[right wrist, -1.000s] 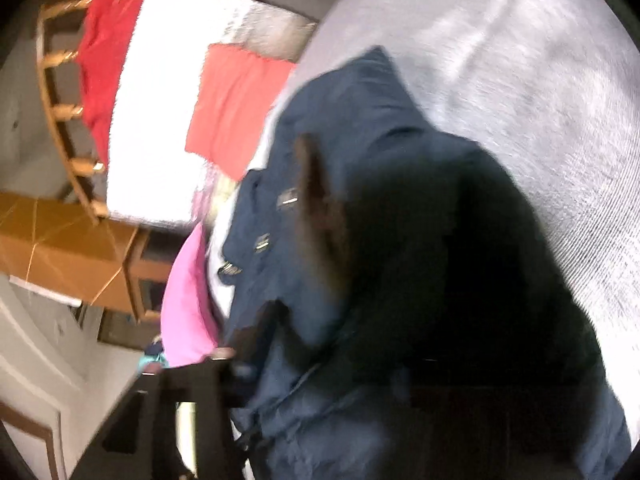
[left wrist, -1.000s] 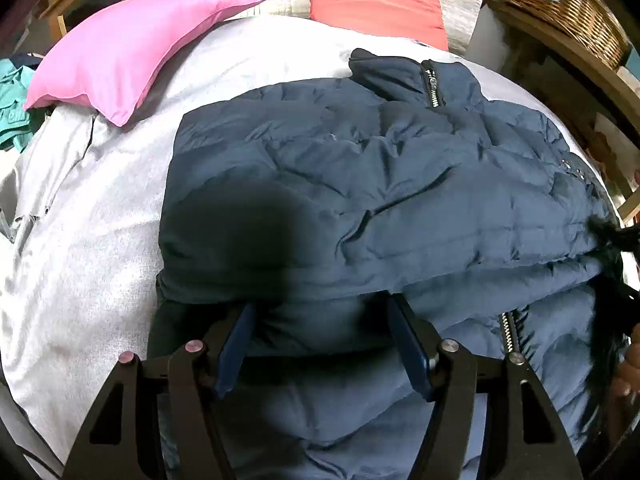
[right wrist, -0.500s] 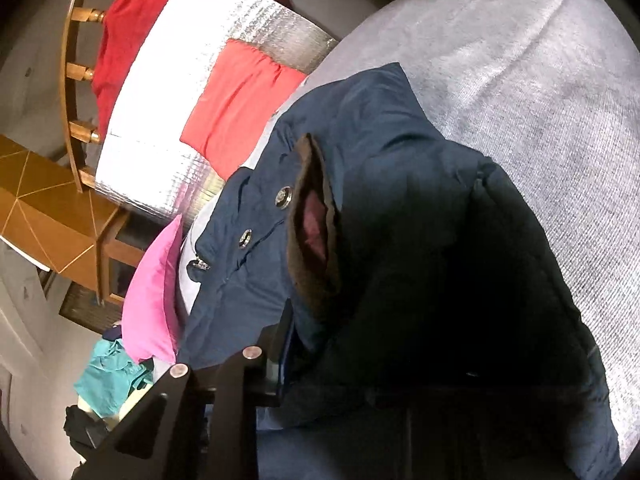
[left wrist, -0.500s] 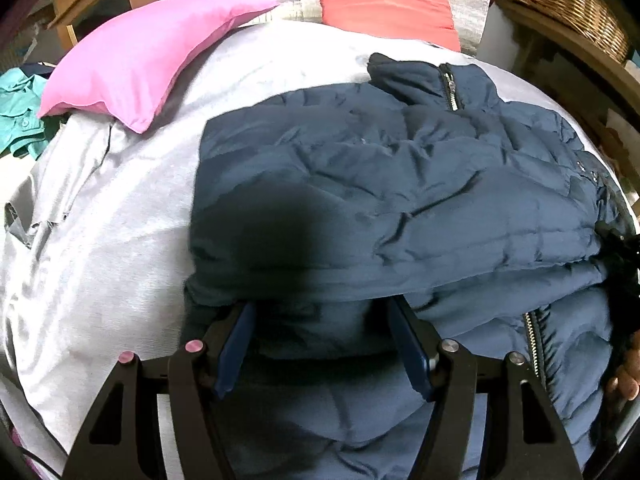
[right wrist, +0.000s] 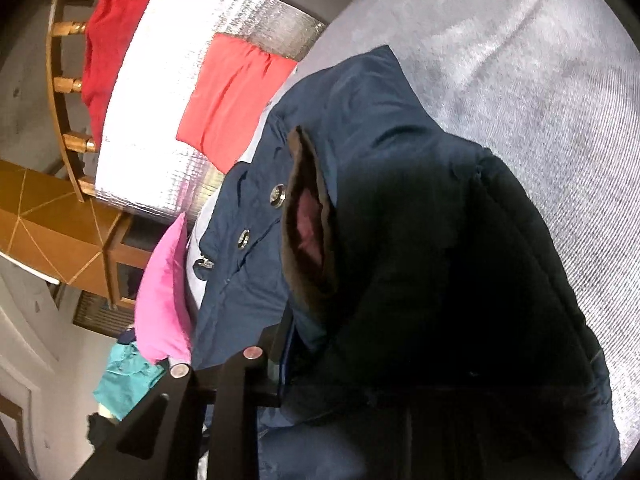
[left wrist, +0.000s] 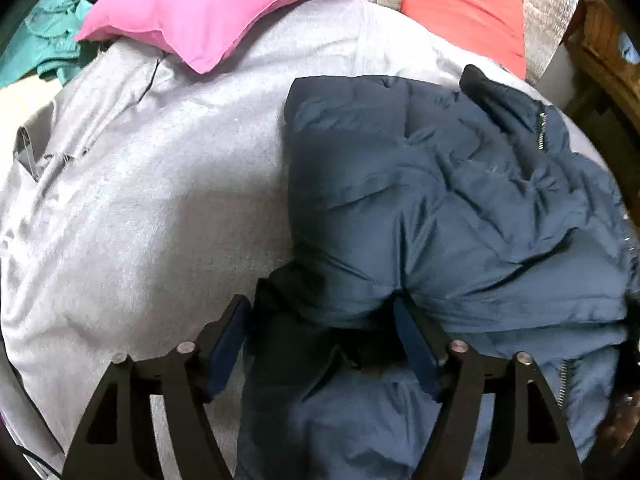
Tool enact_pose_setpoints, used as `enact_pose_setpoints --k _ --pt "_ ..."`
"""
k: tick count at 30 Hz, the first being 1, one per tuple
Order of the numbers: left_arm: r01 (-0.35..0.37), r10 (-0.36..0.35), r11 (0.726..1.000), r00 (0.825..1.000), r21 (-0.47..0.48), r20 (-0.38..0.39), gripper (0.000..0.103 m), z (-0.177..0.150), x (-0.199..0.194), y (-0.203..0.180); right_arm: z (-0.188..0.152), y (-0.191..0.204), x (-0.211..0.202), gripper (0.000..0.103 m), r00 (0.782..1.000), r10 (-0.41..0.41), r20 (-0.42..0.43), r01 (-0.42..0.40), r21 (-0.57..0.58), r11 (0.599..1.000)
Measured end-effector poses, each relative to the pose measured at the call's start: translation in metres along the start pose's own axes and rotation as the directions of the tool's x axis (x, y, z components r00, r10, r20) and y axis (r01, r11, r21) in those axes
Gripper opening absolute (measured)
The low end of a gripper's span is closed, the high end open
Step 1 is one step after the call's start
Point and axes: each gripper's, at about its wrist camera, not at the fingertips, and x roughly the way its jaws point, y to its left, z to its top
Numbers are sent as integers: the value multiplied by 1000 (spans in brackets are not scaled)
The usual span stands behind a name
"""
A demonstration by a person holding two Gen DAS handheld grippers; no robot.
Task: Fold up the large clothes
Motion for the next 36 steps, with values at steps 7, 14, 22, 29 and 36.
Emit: enact_pose_setpoints --k 7,14,22,29,36 --pt "-36 35 999 999 28 15 86 -3 7 -2 5 -9 2 34 999 35 -41 -32 79 996" --pt "-27 23 998 996 49 81 82 2 -14 -7 4 12 -6 31 998 -43 -44 42 -6 999" --pt "-85 74 992 991 93 110 82 -3 -11 -11 1 11 -6 32 996 -90 -23 89 -56 994" --pt "-103 89 989 987 110 132 82 -4 -17 -19 4 9 -19 66 999 -7 -47 6 -21 1000" --pt "-124 106 984 985 129 140 82 -4 -15 -22 9 11 -8 66 998 -49 -44 49 -9 999"
